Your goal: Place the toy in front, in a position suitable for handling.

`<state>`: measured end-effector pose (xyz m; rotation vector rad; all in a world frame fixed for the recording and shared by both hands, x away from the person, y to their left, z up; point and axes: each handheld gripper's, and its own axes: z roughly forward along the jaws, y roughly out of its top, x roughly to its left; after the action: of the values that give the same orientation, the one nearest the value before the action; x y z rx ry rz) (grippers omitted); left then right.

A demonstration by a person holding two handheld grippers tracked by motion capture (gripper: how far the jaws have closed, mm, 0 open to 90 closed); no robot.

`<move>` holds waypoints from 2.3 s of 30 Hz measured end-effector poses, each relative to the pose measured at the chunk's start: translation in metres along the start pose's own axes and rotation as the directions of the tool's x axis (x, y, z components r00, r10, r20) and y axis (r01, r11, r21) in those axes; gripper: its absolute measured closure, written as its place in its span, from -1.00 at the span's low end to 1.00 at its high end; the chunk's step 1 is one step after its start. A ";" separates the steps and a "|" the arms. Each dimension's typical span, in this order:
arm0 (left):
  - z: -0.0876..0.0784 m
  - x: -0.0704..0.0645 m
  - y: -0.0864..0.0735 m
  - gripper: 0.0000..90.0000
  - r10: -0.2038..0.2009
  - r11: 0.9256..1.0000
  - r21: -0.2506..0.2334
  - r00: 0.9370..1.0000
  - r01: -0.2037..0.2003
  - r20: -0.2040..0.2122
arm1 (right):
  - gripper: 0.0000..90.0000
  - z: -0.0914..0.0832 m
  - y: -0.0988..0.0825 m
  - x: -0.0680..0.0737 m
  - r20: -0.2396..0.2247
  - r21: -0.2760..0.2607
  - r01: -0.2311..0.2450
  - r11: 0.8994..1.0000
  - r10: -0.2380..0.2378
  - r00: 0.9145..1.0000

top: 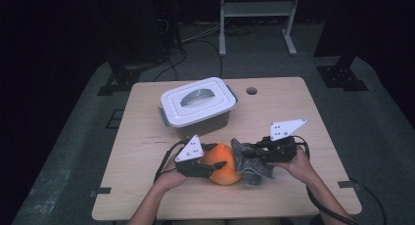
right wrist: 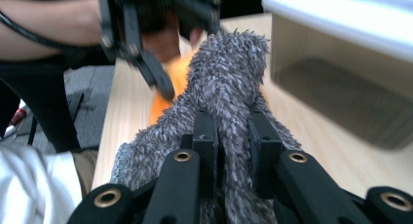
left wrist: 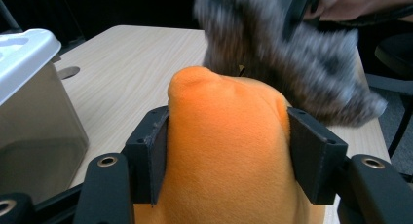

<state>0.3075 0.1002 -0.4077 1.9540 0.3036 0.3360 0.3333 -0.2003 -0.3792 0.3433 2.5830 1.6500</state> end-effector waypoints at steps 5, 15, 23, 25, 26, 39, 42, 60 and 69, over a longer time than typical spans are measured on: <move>0.005 -0.007 0.005 -0.18 0.029 1.000 -0.003 0.999 -0.029 0.018 | 0.71 0.007 0.011 0.005 -0.015 -0.012 0.023 1.000 -0.023 1.000; 0.005 -0.004 0.000 -0.62 0.025 0.999 -0.024 0.997 -0.024 0.068 | 0.71 0.015 -0.023 0.000 -0.022 0.039 -0.039 0.998 0.040 0.999; 0.005 0.009 -0.017 -0.59 -0.068 0.997 -0.015 0.992 0.070 0.103 | 0.71 0.012 -0.033 -0.002 -0.005 0.064 -0.057 0.996 0.057 0.998; 0.004 0.006 -0.012 -0.40 -0.047 0.999 -0.002 0.996 0.047 0.070 | 0.71 0.009 -0.034 -0.004 0.010 0.072 -0.062 0.995 0.061 0.998; 0.004 0.005 -0.009 -0.35 -0.031 1.000 0.006 0.998 0.031 0.047 | 0.71 0.007 -0.032 -0.004 0.010 0.064 -0.062 0.996 0.062 0.998; 0.008 -0.009 0.005 -0.46 0.021 0.999 0.035 0.999 -0.022 0.024 | 0.71 0.007 -0.006 0.005 0.006 0.039 0.015 0.999 -0.015 1.000; 0.005 -0.003 0.001 -0.65 0.017 1.000 0.001 0.999 -0.017 0.034 | 0.71 0.008 -0.018 0.005 0.005 0.049 -0.006 0.999 0.006 1.000; 0.013 -0.012 0.007 -0.45 0.010 0.999 0.033 0.999 -0.012 0.049 | 0.71 -0.004 0.002 0.008 0.021 0.029 0.034 0.999 -0.035 0.999; 0.010 0.008 -0.014 -0.87 -0.053 0.999 0.008 0.994 0.052 0.095 | 0.72 -0.007 -0.025 0.001 0.029 0.029 -0.013 0.999 0.012 0.999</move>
<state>0.3175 0.0999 -0.4236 1.9570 0.2936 0.2078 0.3269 -0.2162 -0.3984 0.3830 2.5917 1.6000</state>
